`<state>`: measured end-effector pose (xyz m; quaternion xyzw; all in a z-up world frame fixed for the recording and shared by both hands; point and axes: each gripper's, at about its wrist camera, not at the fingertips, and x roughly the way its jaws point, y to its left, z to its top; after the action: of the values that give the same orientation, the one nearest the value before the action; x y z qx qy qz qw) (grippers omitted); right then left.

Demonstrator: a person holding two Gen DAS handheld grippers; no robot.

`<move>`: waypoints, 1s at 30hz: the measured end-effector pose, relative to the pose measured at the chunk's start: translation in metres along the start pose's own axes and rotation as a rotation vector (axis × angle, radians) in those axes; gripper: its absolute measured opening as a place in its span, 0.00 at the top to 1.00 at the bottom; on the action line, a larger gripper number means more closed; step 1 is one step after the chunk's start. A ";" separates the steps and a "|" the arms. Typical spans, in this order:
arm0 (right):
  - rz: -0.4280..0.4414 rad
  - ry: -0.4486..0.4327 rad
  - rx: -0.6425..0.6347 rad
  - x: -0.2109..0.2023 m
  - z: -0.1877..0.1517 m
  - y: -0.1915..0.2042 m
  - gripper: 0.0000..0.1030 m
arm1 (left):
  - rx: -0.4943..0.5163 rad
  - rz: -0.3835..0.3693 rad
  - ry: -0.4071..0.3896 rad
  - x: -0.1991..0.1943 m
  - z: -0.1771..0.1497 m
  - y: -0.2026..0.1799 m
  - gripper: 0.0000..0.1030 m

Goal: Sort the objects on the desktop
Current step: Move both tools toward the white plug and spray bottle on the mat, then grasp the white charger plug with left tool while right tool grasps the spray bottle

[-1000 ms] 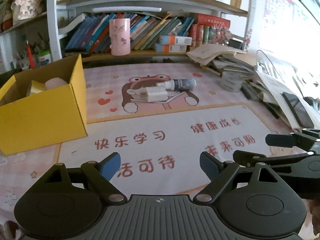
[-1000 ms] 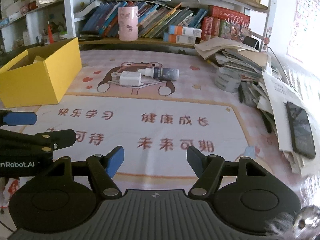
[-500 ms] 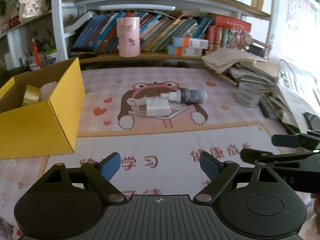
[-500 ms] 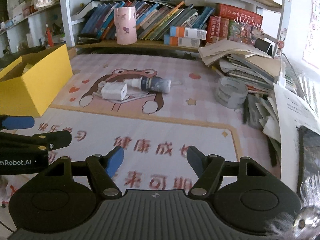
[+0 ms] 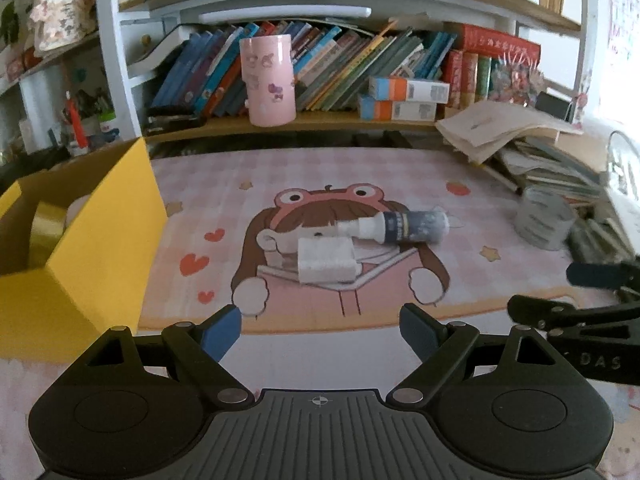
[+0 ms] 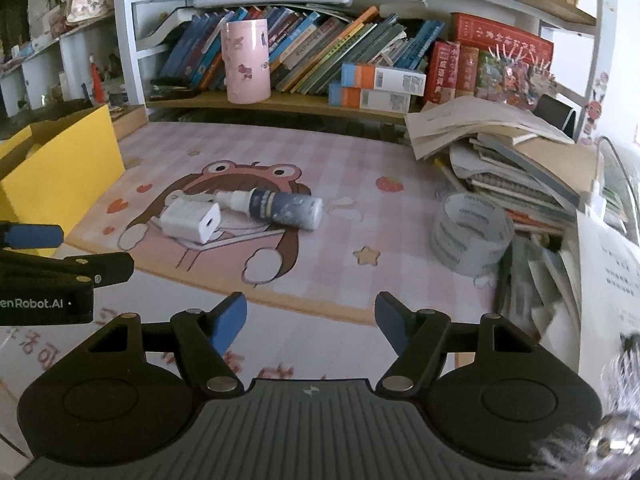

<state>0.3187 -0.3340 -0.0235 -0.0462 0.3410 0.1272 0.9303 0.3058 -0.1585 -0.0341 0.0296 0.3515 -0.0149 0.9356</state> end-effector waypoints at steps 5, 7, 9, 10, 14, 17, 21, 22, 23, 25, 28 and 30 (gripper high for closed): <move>0.012 -0.008 -0.014 0.016 0.010 -0.009 0.33 | 0.042 0.011 0.011 0.023 0.011 -0.005 0.14; 0.017 -0.009 -0.011 0.021 0.013 -0.012 0.33 | 0.047 0.023 0.016 0.034 0.016 -0.005 0.14; 0.022 -0.008 -0.014 0.027 0.017 -0.014 0.33 | 0.055 0.033 0.027 0.044 0.021 -0.006 0.14; 0.024 -0.010 -0.018 0.029 0.018 -0.014 0.33 | 0.059 0.035 0.030 0.048 0.023 -0.006 0.14; 0.038 -0.017 -0.047 0.038 0.026 -0.016 0.32 | 0.071 0.028 0.036 0.061 0.031 -0.006 0.14; 0.052 -0.012 -0.083 0.049 0.032 -0.017 0.31 | 0.063 0.036 0.041 0.071 0.035 -0.007 0.14; 0.060 -0.005 -0.118 0.061 0.039 -0.018 0.31 | 0.015 0.065 0.037 0.081 0.043 -0.007 0.15; 0.065 -0.006 -0.118 0.063 0.041 -0.019 0.31 | 0.013 0.064 0.037 0.084 0.044 -0.007 0.15; 0.067 -0.007 -0.119 0.065 0.043 -0.020 0.31 | 0.017 0.064 0.040 0.087 0.044 -0.008 0.15; 0.073 -0.007 -0.125 0.068 0.046 -0.020 0.31 | 0.035 0.075 0.063 0.097 0.043 -0.011 0.15; 0.087 -0.005 -0.138 0.073 0.051 -0.020 0.31 | 0.033 0.080 0.100 0.111 0.041 -0.012 0.19; 0.100 0.002 -0.151 0.078 0.053 -0.018 0.31 | 0.021 0.069 0.113 0.119 0.040 -0.010 0.21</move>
<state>0.4141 -0.3264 -0.0331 -0.0993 0.3334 0.1986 0.9163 0.4210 -0.1721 -0.0826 0.0523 0.4021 0.0152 0.9140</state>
